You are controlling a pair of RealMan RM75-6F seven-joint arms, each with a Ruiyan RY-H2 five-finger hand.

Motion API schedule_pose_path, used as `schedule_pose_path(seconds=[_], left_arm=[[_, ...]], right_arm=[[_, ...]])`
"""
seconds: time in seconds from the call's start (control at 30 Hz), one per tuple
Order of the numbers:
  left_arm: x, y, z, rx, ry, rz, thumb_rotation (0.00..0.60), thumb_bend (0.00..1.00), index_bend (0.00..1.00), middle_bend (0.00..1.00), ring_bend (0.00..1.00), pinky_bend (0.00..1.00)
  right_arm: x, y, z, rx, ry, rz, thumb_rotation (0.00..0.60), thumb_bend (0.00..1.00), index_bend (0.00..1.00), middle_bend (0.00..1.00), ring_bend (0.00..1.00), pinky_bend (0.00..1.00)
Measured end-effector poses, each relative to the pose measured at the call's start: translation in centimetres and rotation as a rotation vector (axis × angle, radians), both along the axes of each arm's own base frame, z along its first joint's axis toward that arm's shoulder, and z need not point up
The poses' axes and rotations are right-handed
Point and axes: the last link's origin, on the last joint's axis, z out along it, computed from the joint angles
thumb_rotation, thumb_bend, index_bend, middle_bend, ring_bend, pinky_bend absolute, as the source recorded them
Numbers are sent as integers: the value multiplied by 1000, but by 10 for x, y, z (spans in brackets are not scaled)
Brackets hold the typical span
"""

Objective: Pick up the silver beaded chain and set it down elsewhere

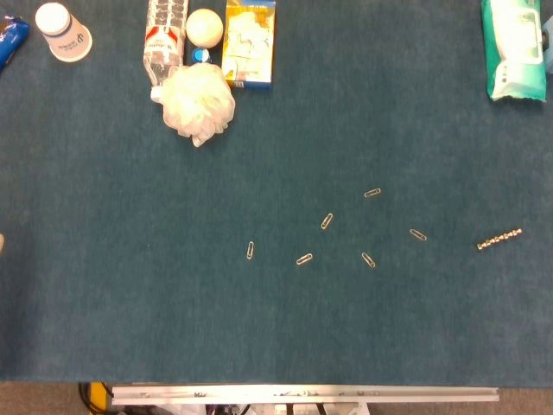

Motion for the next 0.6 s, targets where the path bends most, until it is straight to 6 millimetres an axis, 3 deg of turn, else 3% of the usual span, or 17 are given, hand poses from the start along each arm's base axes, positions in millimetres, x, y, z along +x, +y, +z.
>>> schedule_pose_path(seconds=[0.13, 0.23, 0.3, 0.43, 0.6], left_arm=[[-1, 0, 0, -12, -9, -10, 600, 221, 583, 519, 409, 606], [-2, 0, -1, -53, -17, -6, 600, 208, 441, 368, 268, 452], [-3, 0, -1, -86, -21, -3, 600, 168, 364, 267, 178, 296], [-1, 3, 1, -99, -36, -21, 600, 154, 343, 216, 133, 212], [-2, 4, 2, -87, -17, -11, 600, 154, 367, 232, 141, 218]], right_arm=[[-1, -4, -5, 20, 5, -12, 600, 342, 381, 329, 222, 333], [-2, -5, -7, 35, 5, -14, 600, 293, 381, 286, 211, 338], [-1, -4, -8, 41, 5, -9, 600, 223, 381, 233, 170, 318], [-2, -2, -8, 37, 5, -8, 600, 100, 381, 156, 112, 266], [-3, -1, -10, 37, 11, -12, 600, 95, 381, 154, 110, 265]])
